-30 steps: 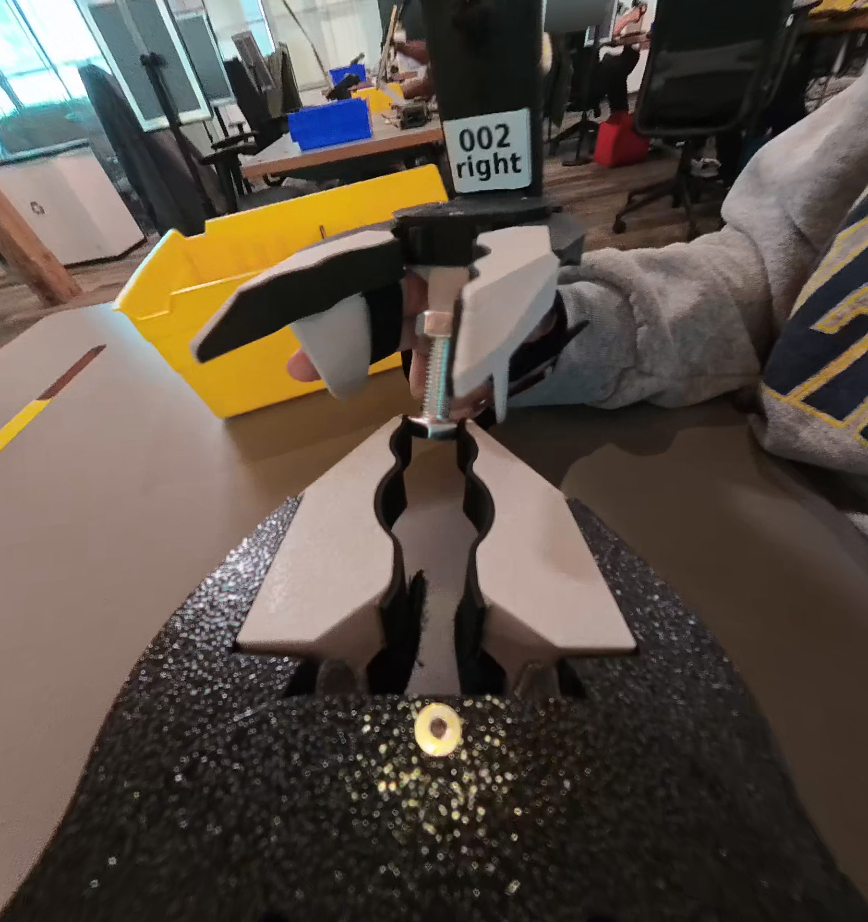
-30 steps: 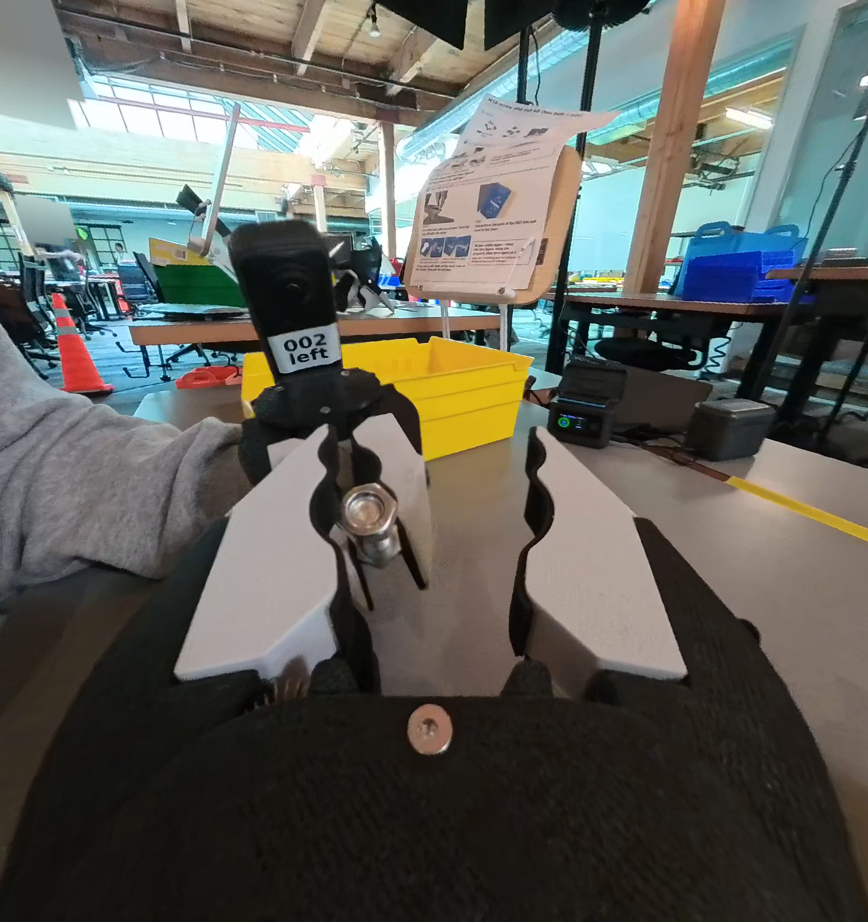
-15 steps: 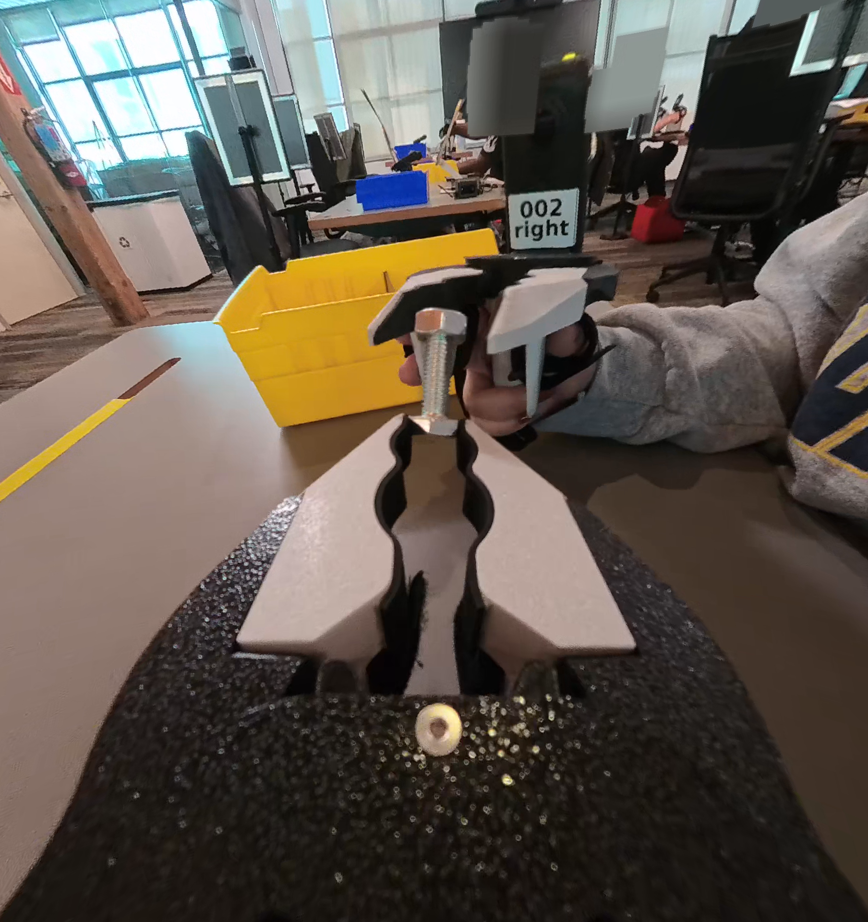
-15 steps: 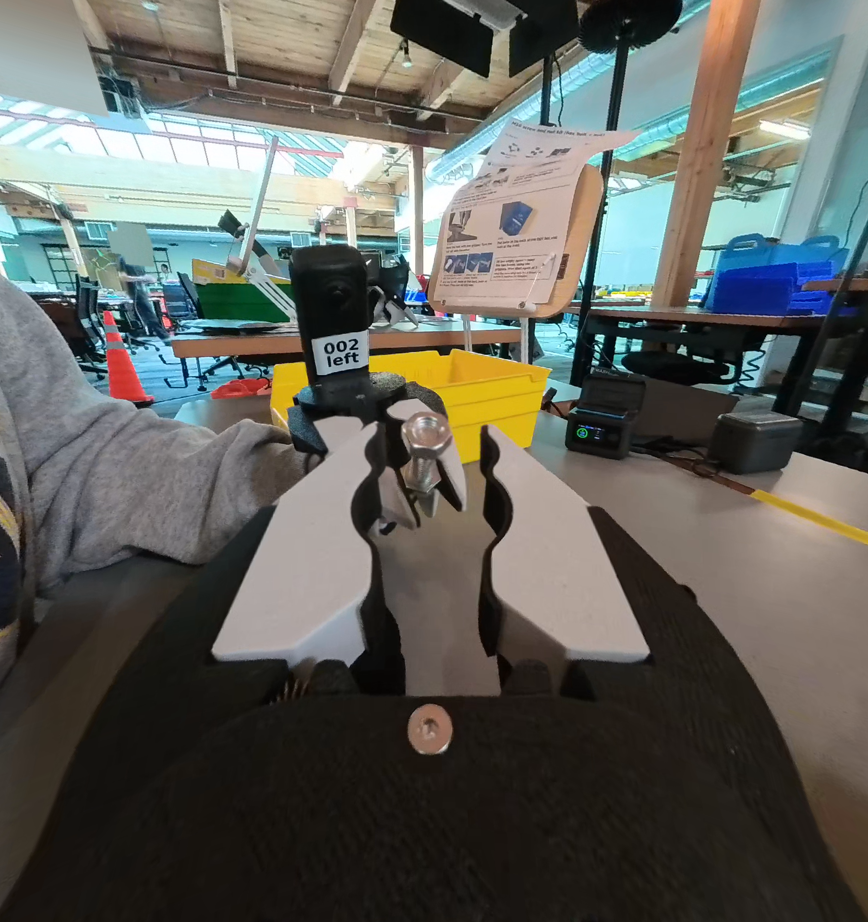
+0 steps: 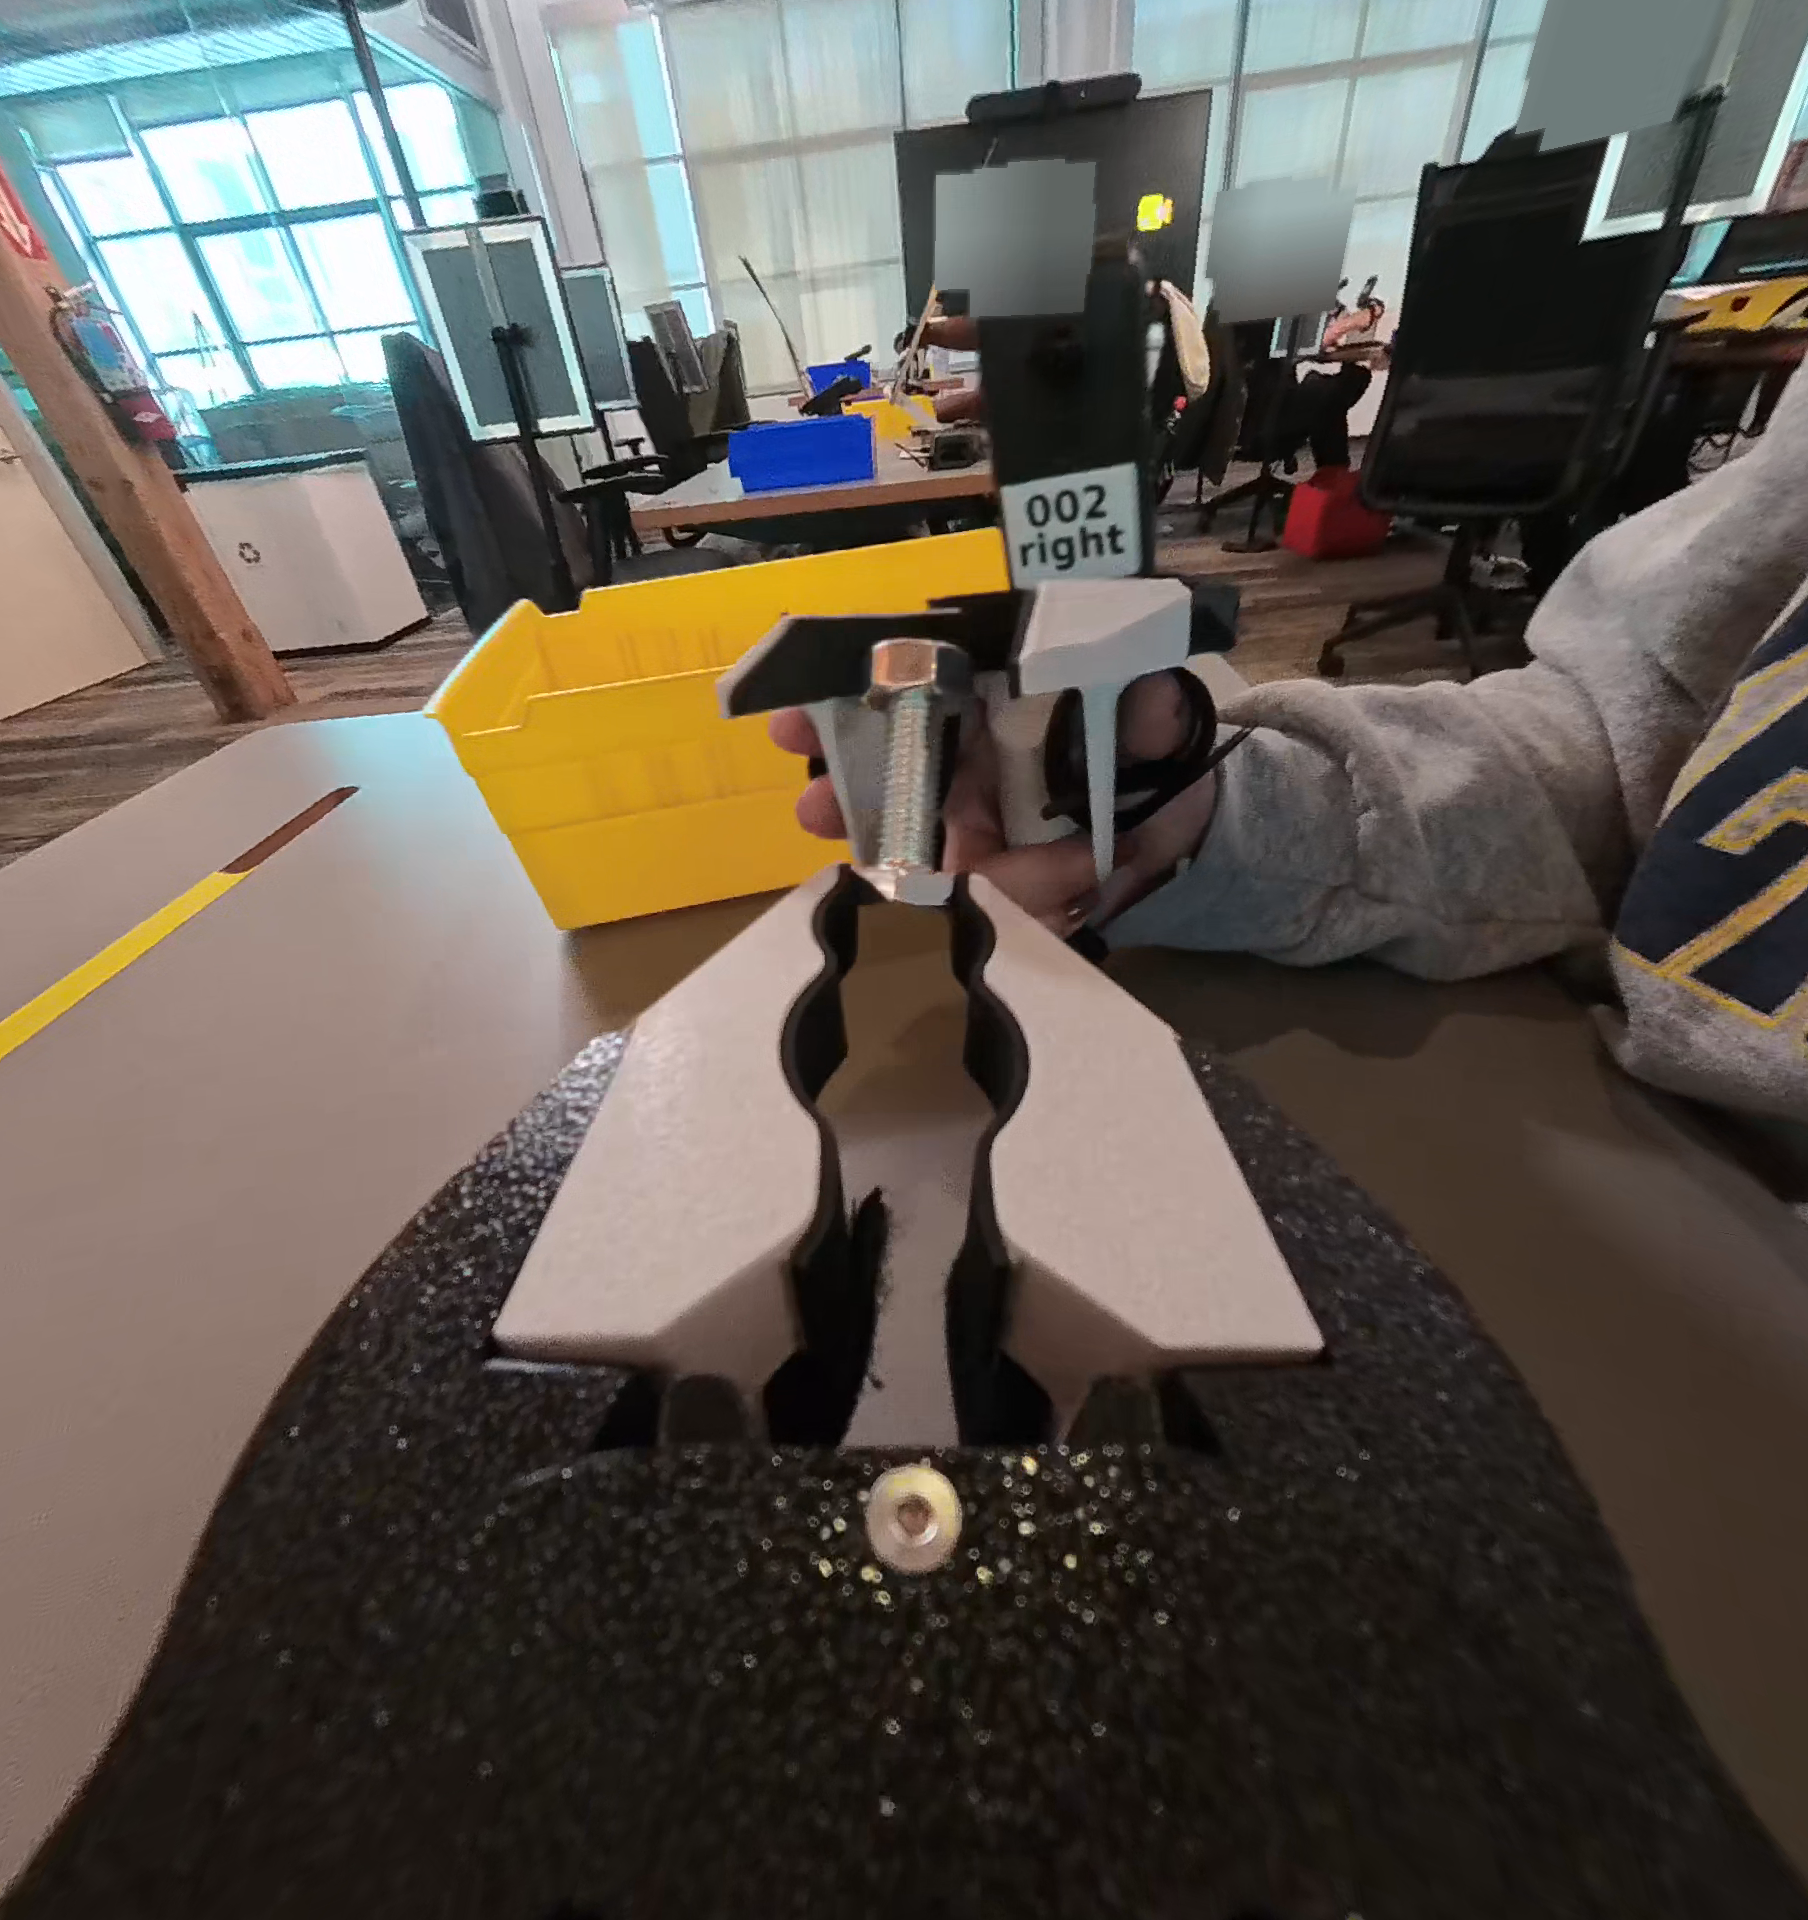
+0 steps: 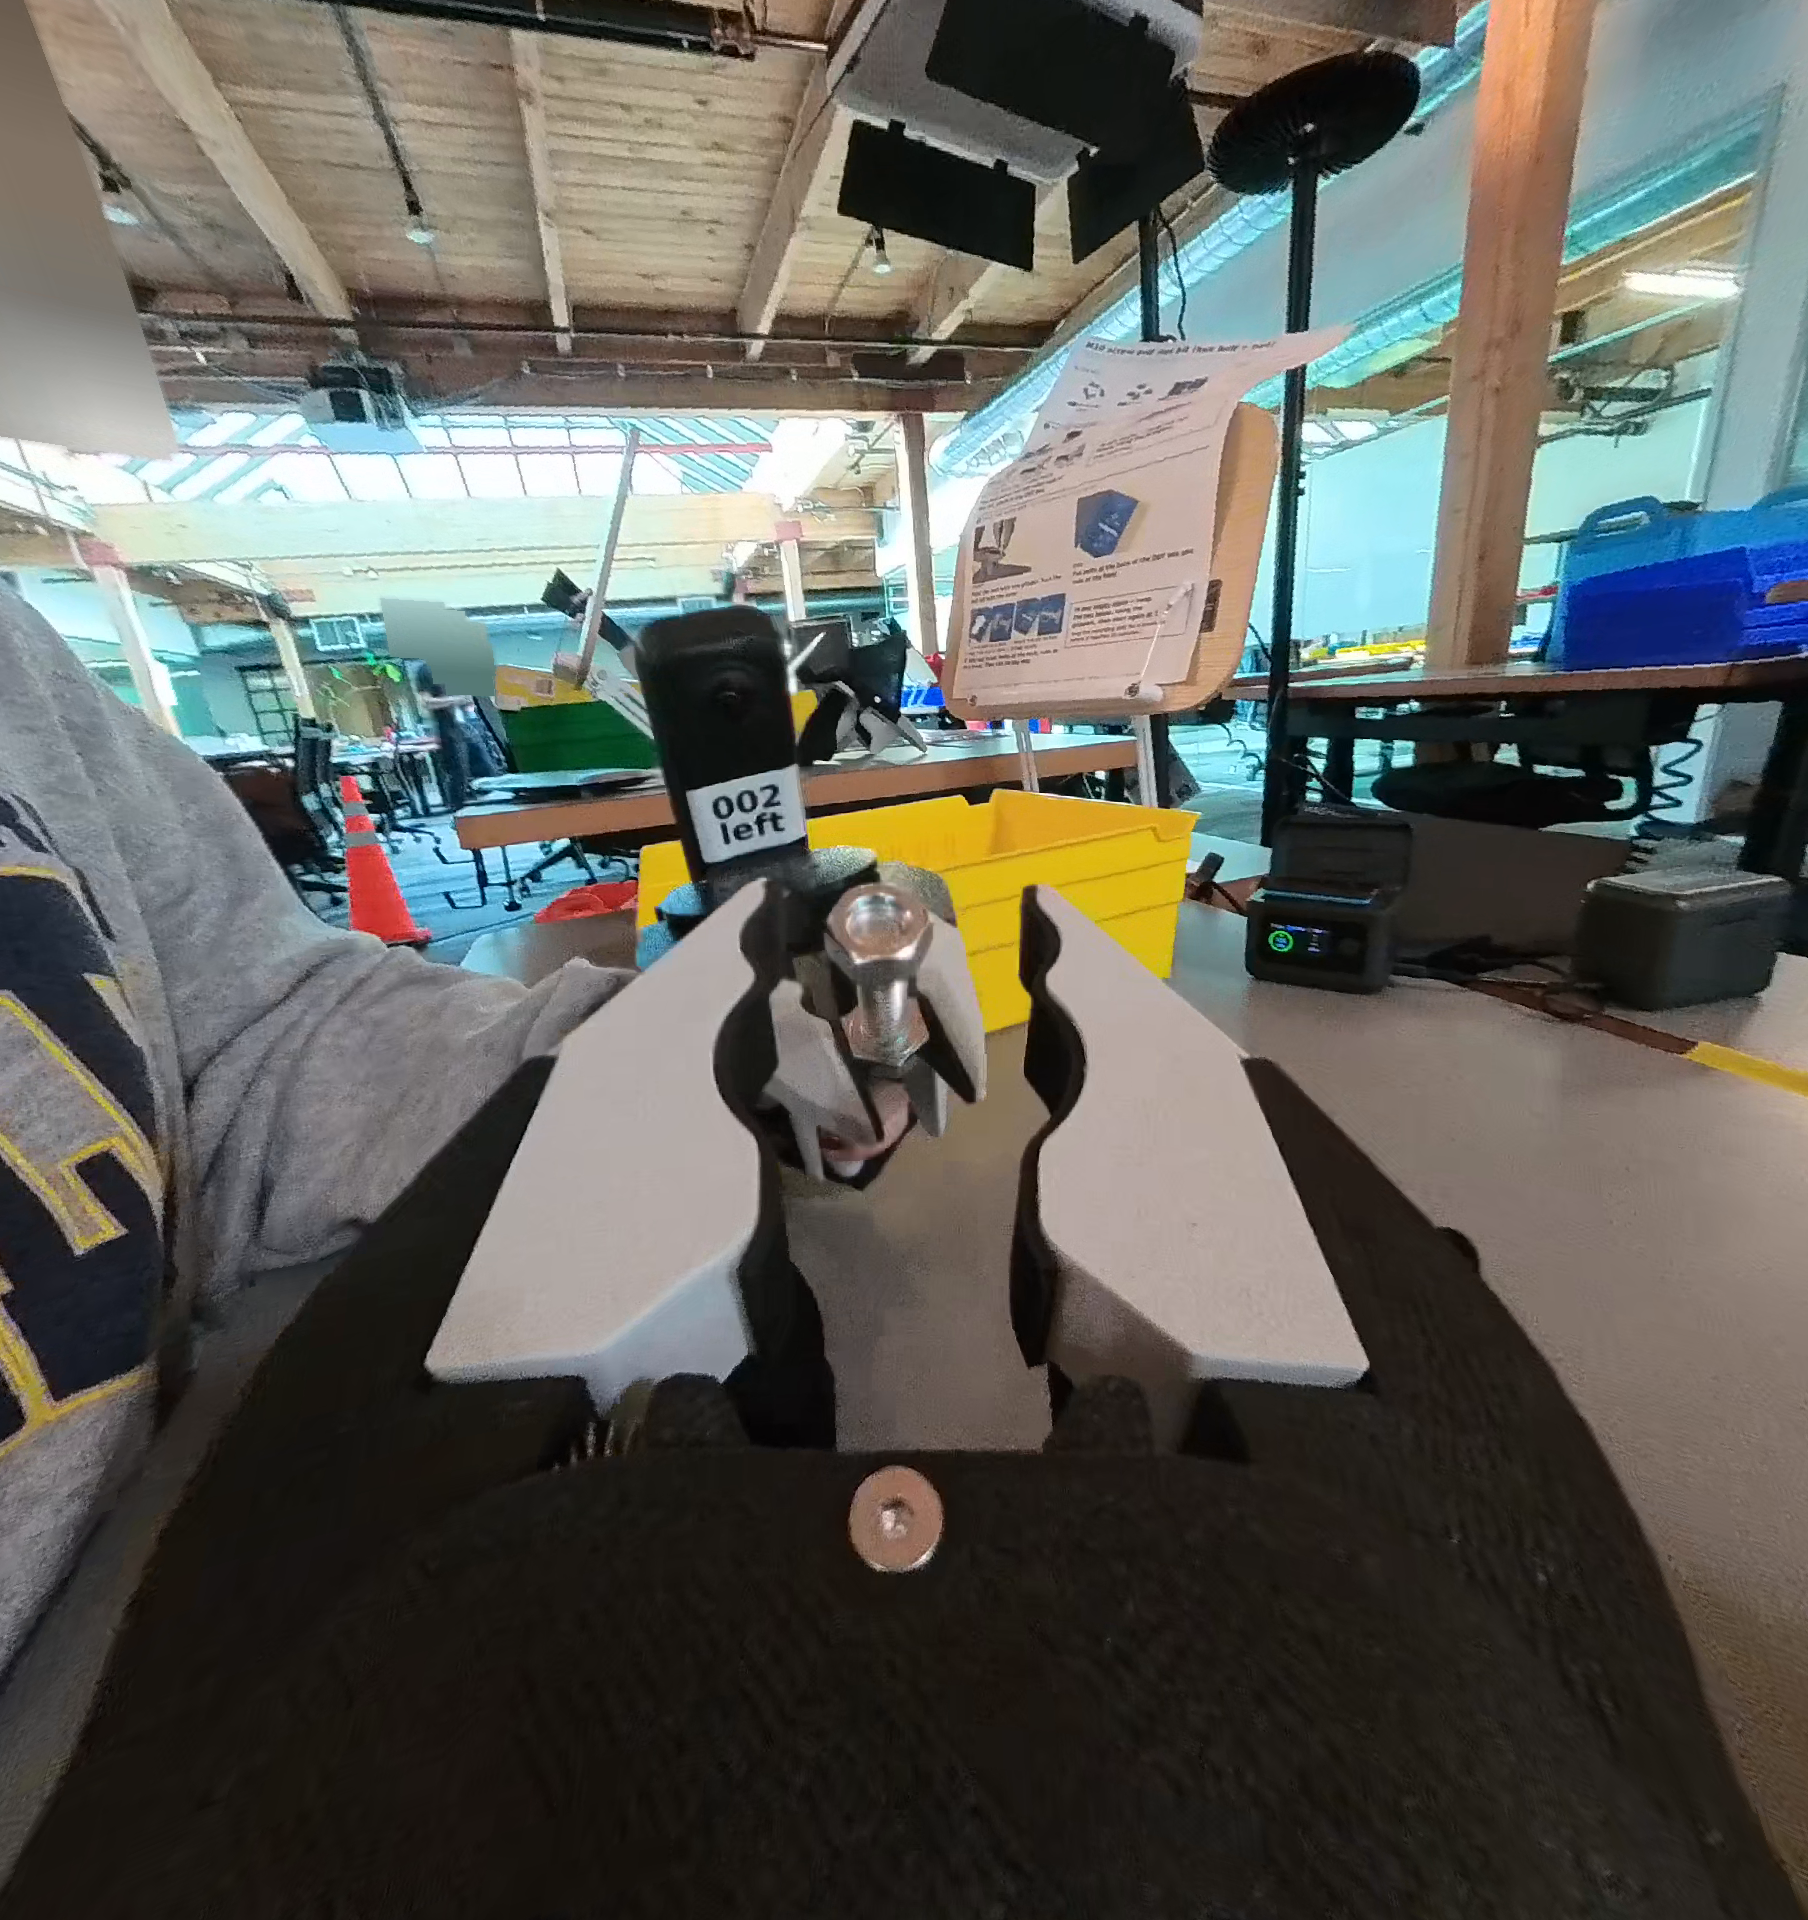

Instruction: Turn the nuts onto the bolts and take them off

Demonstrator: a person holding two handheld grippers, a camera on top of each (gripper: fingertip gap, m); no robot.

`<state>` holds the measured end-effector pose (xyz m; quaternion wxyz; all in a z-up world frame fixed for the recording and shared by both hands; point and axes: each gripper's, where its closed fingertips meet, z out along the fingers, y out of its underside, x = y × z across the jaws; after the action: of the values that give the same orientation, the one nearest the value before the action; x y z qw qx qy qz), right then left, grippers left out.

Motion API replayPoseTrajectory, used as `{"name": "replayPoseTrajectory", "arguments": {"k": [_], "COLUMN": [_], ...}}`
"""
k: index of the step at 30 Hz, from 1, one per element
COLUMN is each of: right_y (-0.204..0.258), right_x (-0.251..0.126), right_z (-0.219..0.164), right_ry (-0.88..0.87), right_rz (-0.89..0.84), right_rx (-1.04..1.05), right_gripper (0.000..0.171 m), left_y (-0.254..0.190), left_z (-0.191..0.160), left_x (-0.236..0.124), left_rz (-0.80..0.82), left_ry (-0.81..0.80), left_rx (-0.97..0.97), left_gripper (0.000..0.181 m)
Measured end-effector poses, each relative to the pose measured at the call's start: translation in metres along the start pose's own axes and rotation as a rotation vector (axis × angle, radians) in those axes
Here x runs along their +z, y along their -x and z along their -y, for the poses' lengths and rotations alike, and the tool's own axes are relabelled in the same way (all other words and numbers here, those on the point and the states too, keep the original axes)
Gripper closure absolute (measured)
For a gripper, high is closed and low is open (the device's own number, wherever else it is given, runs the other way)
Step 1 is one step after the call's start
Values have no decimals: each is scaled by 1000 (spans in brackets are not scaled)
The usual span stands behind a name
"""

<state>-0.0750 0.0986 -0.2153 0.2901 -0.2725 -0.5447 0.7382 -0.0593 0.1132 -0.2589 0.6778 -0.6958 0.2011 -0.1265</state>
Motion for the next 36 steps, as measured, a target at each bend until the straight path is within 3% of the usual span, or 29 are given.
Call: {"name": "replayPoseTrajectory", "arguments": {"k": [5,13,18,21,26,33,36], "right_y": [1,-12,-2,-1,22,57,54], "right_x": [4,-4,-1,-2,-5,-5,-5], "right_z": [-2,-2,3,3,4,2,3], "right_ry": [-22,-40,-80,-78,-41,-14,-11], "right_rz": [24,-6,60,66,193,349,331], "right_rx": [66,115,156,138,38,-57,-55], "right_gripper": [126,130,139,154,154,154,154], "left_y": [-13,8,5,1,-24,-64,-64], "left_z": [-3,21,11,10,16,28,29], "left_x": [9,-12,-2,-1,-7,-28,-25], "left_rz": [-31,7,28,1,-255,-801,-835], "left_ry": [28,-140,-82,-76,-93,-92,-128], "left_rx": [50,-71,-33,-42,-210,-754,-815], "left_gripper": [166,166,166,166,165,165,165]}}
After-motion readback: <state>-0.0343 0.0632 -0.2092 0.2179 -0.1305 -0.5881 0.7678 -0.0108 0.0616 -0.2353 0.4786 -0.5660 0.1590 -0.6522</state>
